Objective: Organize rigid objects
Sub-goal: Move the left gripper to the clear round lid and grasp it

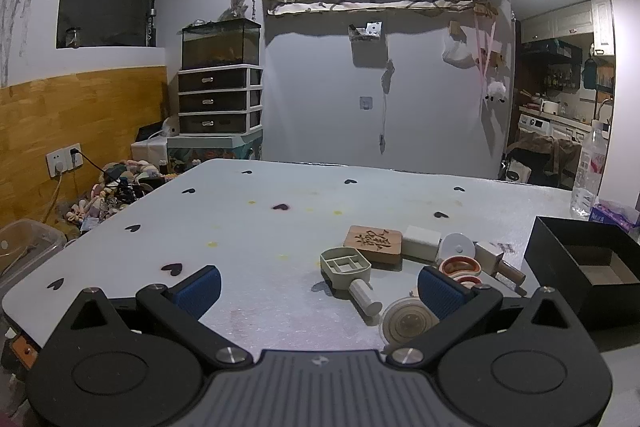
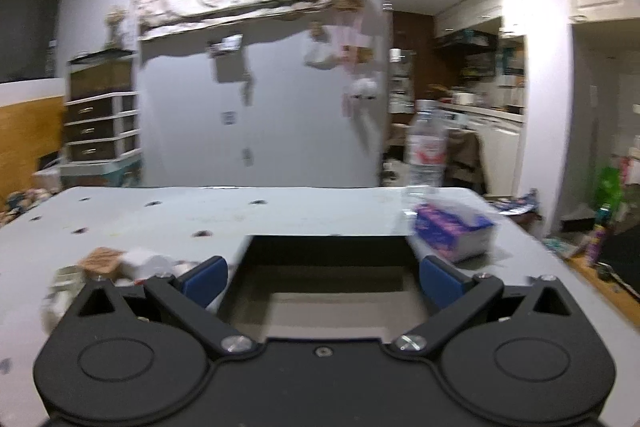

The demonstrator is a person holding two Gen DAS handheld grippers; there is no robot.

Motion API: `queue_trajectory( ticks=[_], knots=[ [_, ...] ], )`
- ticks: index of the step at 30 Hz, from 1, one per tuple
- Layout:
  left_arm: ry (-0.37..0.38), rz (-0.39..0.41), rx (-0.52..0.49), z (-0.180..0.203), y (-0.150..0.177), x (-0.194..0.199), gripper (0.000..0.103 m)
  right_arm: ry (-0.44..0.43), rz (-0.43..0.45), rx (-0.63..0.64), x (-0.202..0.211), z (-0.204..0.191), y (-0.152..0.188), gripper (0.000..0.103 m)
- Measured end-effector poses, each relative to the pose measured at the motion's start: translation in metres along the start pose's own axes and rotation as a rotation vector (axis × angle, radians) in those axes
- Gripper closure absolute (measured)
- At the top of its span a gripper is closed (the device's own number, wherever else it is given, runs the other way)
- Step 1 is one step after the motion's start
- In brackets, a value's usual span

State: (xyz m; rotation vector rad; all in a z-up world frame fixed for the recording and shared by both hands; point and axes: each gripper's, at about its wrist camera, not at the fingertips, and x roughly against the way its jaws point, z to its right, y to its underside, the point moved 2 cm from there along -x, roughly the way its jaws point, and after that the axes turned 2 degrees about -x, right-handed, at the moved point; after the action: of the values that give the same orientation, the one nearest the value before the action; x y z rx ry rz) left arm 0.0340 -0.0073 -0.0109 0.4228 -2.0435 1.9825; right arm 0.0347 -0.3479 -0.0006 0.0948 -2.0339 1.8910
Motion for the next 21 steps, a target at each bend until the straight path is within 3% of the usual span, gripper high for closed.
queue_trajectory(
  ticks=[3, 11, 19, 21],
  knots=[
    [0.001, -0.009, -0.010, 0.004, 0.003, -0.003, 0.000, 0.071, 0.002, -0.026, -0.007, 0.026, 0.002, 0.000],
    [0.042, -0.058, -0.029, 0.016, 0.015, -0.020, 0.000, 0.156, -0.074, -0.058, -0.031, 0.070, 0.014, 0.002],
    [0.099, -0.132, -0.003, 0.028, 0.022, -0.047, 0.000, 0.054, -0.197, -0.064, -0.067, 0.081, 0.011, 0.048],
    [0.119, -0.146, 0.009, 0.031, 0.024, -0.054, 0.000, 0.035, -0.232, -0.065, -0.075, 0.081, 0.013, 0.055]
  ],
)
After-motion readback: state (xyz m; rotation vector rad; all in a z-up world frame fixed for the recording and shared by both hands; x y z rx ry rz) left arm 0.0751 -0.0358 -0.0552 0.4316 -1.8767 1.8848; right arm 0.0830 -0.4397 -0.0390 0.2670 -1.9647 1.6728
